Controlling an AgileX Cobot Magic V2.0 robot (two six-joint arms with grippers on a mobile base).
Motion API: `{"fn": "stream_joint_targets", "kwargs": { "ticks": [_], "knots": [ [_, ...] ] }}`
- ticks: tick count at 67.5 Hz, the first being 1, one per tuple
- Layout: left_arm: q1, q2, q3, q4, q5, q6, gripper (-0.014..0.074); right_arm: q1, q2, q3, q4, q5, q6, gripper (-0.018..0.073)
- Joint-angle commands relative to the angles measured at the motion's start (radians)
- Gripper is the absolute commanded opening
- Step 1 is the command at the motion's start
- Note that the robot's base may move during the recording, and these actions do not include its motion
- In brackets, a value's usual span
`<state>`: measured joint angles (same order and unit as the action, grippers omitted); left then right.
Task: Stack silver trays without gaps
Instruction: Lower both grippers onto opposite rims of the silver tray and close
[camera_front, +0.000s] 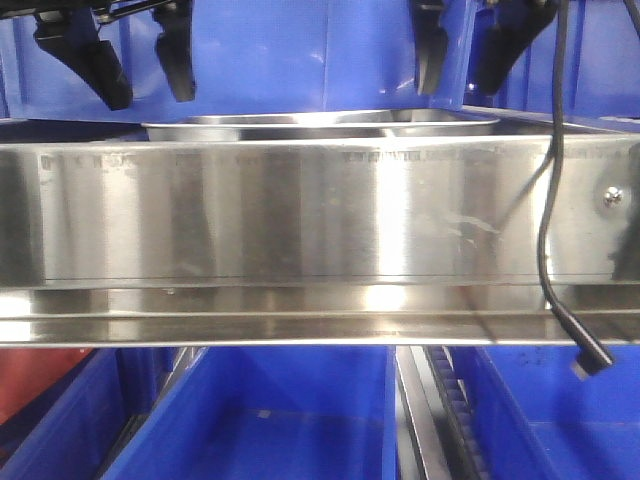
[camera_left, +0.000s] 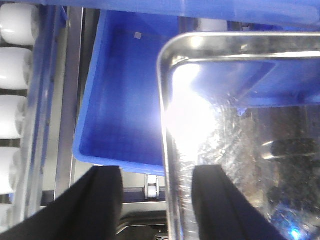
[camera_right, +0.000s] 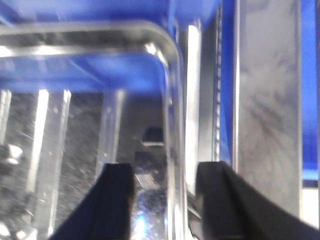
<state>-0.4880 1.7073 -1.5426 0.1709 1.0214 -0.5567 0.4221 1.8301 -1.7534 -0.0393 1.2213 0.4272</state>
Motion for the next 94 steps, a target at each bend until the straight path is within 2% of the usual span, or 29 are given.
{"fn": "stream_joint_targets", "kwargs": {
  "ticks": [1, 17, 39, 94],
  "knots": [
    [-0.005, 0.003, -0.009, -0.004, -0.015, -0.024, 0.0263, 0.000, -0.003, -0.011, -0.015, -0.005, -0.011, 0.0215],
    [-0.007, 0.020, -0.009, -0.010, -0.037, -0.031, 0.0232, -0.013, -0.003, -0.007, -0.016, -0.012, -0.011, 0.0215],
    [-0.007, 0.062, -0.009, -0.018, -0.041, -0.031, 0.0232, -0.023, 0.013, 0.010, 0.023, -0.040, -0.011, 0.0215],
    [-0.007, 0.100, -0.009, -0.020, -0.013, -0.031, 0.0232, -0.021, 0.071, 0.011, 0.045, -0.018, -0.011, 0.0213]
  ]
}}
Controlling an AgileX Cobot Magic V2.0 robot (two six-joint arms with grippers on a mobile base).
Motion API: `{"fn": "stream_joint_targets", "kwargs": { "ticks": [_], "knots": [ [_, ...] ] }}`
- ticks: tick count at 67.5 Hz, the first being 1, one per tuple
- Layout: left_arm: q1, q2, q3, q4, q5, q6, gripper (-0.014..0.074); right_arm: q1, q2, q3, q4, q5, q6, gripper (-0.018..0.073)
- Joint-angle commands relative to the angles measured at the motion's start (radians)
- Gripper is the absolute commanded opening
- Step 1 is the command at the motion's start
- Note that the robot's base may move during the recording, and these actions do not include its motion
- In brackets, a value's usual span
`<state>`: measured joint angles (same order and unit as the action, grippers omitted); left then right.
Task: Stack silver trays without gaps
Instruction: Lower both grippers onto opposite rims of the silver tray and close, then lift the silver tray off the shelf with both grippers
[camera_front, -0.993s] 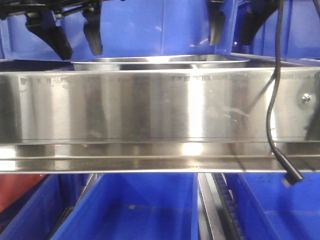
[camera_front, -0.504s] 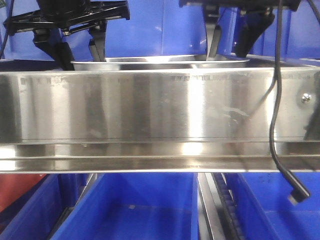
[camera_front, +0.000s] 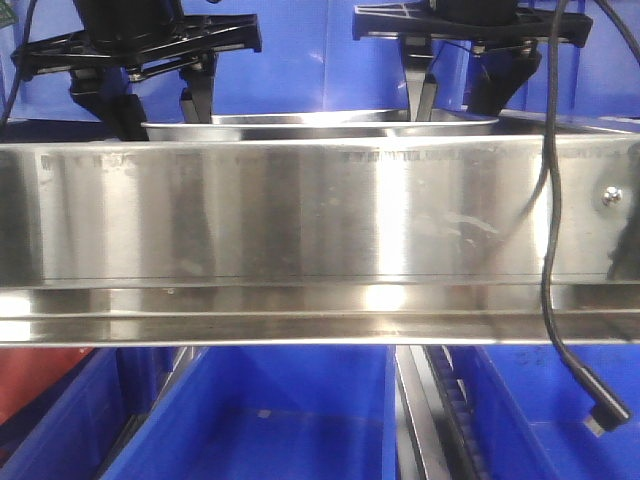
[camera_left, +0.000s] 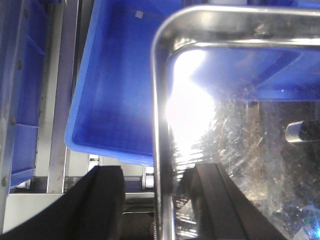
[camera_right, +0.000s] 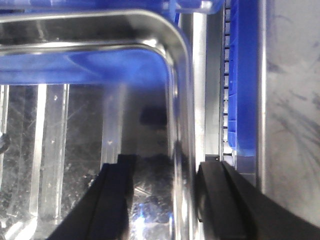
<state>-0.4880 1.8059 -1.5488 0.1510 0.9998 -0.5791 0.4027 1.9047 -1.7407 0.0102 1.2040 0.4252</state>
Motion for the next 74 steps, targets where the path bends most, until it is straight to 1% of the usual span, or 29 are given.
{"fn": "stream_joint_targets", "kwargs": {
  "ticks": [1, 8, 12, 17, 19, 23, 29, 30, 37, 46, 51, 64, 68, 71, 74],
  "knots": [
    [-0.007, 0.001, -0.003, 0.000, 0.009, -0.008, 0.0232, -0.002, -0.003, -0.002, -0.005, 0.000, -0.009, 0.0212],
    [-0.007, 0.001, -0.003, 0.000, 0.009, -0.008, 0.0232, -0.002, -0.003, -0.002, -0.005, 0.002, -0.009, 0.0168],
    [-0.007, 0.001, -0.003, 0.000, 0.008, -0.008, 0.0232, -0.002, -0.003, -0.002, -0.005, 0.002, -0.009, 0.0116],
    [-0.007, 0.001, -0.003, 0.002, 0.007, -0.008, 0.0210, -0.002, -0.003, -0.002, -0.005, 0.002, -0.009, 0.0059],
    [-0.007, 0.001, -0.003, 0.002, 0.007, -0.008, 0.0185, -0.002, -0.003, -0.002, -0.005, 0.002, -0.009, 0.0031],
    [-0.007, 0.001, -0.003, 0.002, 0.003, -0.008, 0.0104, -0.002, -0.003, -0.002, -0.005, 0.002, -0.009, -0.0017],
    [-0.007, 0.001, -0.003, 0.002, -0.001, -0.003, -0.0025, -0.002, -0.003, -0.002, -0.005, 0.002, -0.009, -0.0015],
    [-0.007, 0.001, -0.003, 0.002, -0.001, -0.003, -0.0032, -0.002, -0.003, -0.002, -0.005, 0.002, -0.009, -0.0015],
    [-0.007, 0.001, -0.003, 0.002, -0.001, -0.001, -0.0005, -0.002, -0.003, -0.002, -0.005, 0.000, -0.009, -0.0015],
    [-0.007, -0.005, -0.003, 0.002, 0.003, -0.001, -0.0006, 0.013, -0.024, -0.002, -0.010, -0.018, -0.005, -0.0015],
    [-0.007, -0.025, -0.003, 0.002, 0.009, 0.000, -0.0006, 0.030, -0.052, -0.003, -0.019, -0.046, 0.021, -0.0015],
    [-0.009, -0.125, -0.003, 0.016, 0.025, 0.000, -0.0017, 0.091, -0.136, -0.003, -0.099, -0.060, 0.114, -0.0015],
    [-0.017, -0.162, -0.003, 0.045, 0.042, -0.011, -0.0017, 0.115, -0.162, -0.003, -0.123, -0.060, 0.136, -0.0015],
    [-0.031, -0.190, -0.003, 0.085, 0.062, -0.046, -0.0017, 0.139, -0.180, -0.003, -0.148, -0.058, 0.157, -0.0015],
    [-0.049, -0.219, -0.003, 0.123, 0.075, -0.069, -0.0017, 0.167, -0.204, 0.001, -0.198, -0.045, 0.190, -0.0015]
  ]
}}
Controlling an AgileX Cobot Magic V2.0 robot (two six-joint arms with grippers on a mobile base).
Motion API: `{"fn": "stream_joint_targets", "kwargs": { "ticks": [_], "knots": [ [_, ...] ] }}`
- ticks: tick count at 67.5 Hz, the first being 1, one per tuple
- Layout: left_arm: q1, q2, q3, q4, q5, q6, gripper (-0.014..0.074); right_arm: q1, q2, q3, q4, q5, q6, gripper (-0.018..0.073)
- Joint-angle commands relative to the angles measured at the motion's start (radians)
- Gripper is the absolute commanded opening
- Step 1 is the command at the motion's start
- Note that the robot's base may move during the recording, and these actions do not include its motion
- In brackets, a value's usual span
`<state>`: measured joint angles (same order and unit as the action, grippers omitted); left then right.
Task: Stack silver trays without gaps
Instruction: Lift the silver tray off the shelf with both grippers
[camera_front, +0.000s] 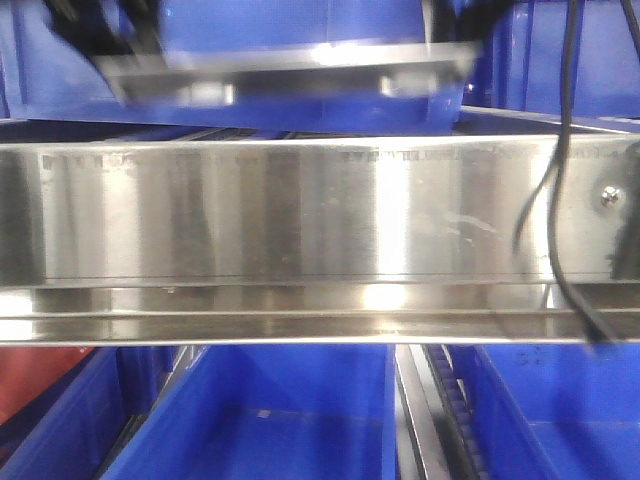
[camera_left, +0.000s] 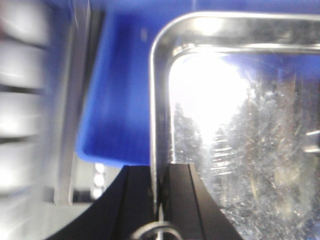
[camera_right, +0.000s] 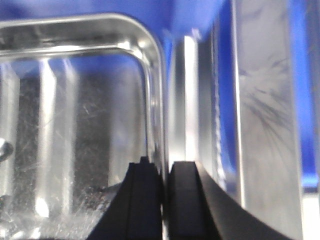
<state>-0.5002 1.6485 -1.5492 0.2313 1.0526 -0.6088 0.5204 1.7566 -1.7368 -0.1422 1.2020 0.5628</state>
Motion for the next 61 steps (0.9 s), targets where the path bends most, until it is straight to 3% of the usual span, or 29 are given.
{"fn": "stream_joint_targets", "kwargs": {
  "ticks": [1, 20, 34, 45, 53, 61],
  "knots": [
    [-0.044, -0.072, 0.000, 0.054, 0.028, -0.048, -0.0017, 0.065, -0.063, -0.003, -0.060, -0.037, 0.061, -0.0015],
    [-0.196, -0.258, 0.122, 0.187, 0.056, -0.209, -0.0017, 0.240, -0.205, 0.119, -0.230, -0.020, 0.253, -0.0015],
    [-0.278, -0.375, 0.281, 0.217, 0.030, -0.346, -0.0017, 0.380, -0.361, 0.310, -0.349, -0.044, 0.444, -0.0015],
    [-0.392, -0.411, 0.340, 0.280, 0.039, -0.466, -0.0017, 0.494, -0.437, 0.428, -0.437, -0.018, 0.573, -0.0015],
    [-0.465, -0.407, 0.340, 0.342, 0.056, -0.525, -0.0017, 0.522, -0.471, 0.477, -0.441, 0.005, 0.598, -0.0015],
    [-0.475, -0.407, 0.340, 0.348, 0.075, -0.529, -0.0017, 0.522, -0.483, 0.481, -0.446, 0.018, 0.598, -0.0015]
  ]
}}
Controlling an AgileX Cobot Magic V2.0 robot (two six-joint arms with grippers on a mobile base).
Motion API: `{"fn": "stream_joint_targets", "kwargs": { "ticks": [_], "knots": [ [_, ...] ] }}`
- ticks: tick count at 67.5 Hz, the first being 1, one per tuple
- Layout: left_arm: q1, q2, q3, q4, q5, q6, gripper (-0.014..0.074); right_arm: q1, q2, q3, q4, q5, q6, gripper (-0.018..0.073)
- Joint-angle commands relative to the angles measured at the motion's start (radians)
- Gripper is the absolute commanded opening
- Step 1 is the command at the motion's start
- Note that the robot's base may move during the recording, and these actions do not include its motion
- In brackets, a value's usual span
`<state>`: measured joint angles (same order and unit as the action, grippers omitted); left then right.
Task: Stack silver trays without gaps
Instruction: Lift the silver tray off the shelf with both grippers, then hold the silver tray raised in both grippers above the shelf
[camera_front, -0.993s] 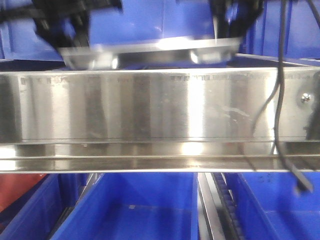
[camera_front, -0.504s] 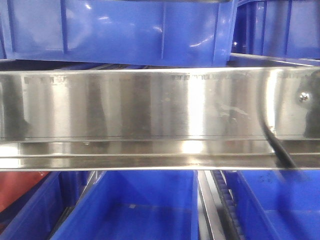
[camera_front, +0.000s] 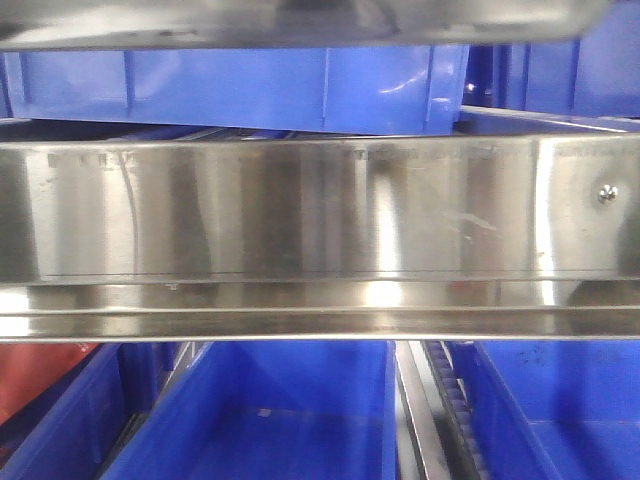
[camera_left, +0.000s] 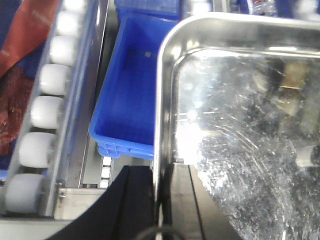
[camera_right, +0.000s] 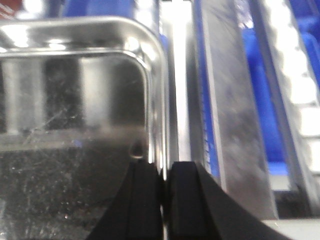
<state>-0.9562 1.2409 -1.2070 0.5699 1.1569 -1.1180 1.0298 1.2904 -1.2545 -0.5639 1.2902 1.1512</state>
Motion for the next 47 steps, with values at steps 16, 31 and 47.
{"fn": "stream_joint_targets", "kwargs": {
  "ticks": [16, 31, 47],
  "knots": [
    [-0.019, 0.001, -0.002, 0.020, -0.022, -0.018, -0.0017, 0.013, -0.020, -0.001, -0.031, -0.072, 0.009, -0.0015],
    [-0.019, 0.001, -0.002, 0.020, -0.022, 0.002, -0.0017, 0.013, -0.020, -0.001, -0.033, -0.077, 0.009, -0.0015],
    [-0.019, 0.001, -0.002, 0.020, -0.022, 0.057, -0.0017, 0.013, -0.020, -0.001, -0.033, -0.137, 0.009, -0.0015]
  ]
}}
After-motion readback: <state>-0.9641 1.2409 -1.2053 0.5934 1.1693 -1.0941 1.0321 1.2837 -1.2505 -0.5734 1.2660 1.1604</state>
